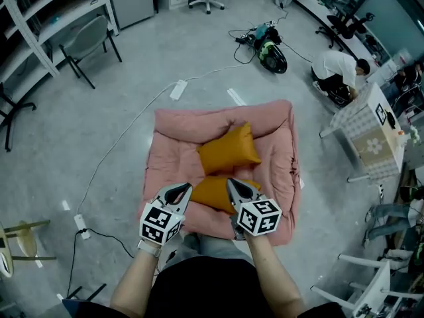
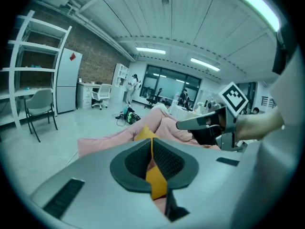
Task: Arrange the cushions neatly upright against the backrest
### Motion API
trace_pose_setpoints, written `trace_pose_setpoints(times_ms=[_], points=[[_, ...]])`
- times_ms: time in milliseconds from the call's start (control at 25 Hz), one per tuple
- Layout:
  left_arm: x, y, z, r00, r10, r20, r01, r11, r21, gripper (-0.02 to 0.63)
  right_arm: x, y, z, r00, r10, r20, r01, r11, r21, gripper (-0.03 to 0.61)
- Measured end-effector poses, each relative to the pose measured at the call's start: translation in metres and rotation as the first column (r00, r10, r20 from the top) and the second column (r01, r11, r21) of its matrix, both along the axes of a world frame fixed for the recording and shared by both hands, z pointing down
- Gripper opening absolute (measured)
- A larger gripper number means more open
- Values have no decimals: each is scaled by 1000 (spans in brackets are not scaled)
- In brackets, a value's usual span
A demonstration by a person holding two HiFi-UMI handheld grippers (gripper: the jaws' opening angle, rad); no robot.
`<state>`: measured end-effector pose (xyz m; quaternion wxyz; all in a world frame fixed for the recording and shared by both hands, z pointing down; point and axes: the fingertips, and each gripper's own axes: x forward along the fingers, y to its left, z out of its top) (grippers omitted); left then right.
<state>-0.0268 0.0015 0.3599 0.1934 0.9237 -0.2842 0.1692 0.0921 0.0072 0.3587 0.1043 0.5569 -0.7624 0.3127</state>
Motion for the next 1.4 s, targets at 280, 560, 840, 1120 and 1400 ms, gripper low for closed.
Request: trace_pose_setpoints(times_ms=[280, 560, 840, 1120, 1400], points=[[-10, 14, -77, 994, -92, -58, 99, 986, 133, 14, -13, 2, -60, 995, -103, -8, 103, 987, 123, 9], [-16, 31, -136, 981, -162, -104, 182, 958, 222, 14, -24, 17, -120, 978, -206, -39, 209, 943, 258, 9], [-29, 33, -153, 969, -226, -102, 246, 932, 268, 14, -31, 10, -153, 969, -237, -78, 249, 907, 341, 9], [-42, 32, -158, 957, -269, -110, 289, 920, 265, 14, -37, 11, -161, 959, -258, -121, 285, 888, 362, 8], [-48, 30, -163, 955, -269, -124, 293, 916, 274, 14, -45, 7, -164, 957, -267, -114, 290, 887, 359, 8]])
